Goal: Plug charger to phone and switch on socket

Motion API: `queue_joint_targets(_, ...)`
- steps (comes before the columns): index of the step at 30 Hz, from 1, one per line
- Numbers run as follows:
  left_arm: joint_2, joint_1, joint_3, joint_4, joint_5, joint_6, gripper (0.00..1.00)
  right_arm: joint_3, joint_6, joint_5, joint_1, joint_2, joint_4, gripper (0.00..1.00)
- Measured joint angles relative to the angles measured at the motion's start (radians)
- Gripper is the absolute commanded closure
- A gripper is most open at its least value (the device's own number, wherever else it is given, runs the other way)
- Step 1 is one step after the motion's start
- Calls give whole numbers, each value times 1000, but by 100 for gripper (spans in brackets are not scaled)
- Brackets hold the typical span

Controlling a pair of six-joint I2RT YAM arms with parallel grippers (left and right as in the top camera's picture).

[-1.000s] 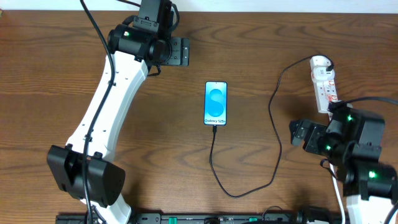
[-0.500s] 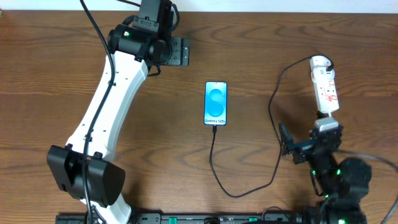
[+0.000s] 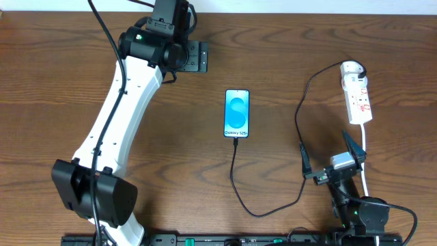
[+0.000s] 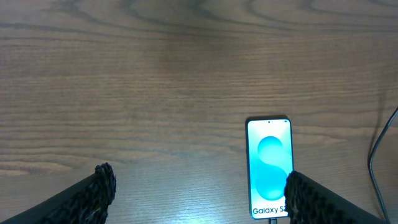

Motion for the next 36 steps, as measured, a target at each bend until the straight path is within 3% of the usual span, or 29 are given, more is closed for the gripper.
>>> queue_joint_targets(7,0,0,0,0,0,0,12,-6,4,46,0,-1,2,1)
queue_joint_targets(20,0,0,0,0,0,0,12,-7,164,247,0,-4,-119,1)
queue_joint_targets(36,0,0,0,0,0,0,12,-7,184,274,0,39,-122,1)
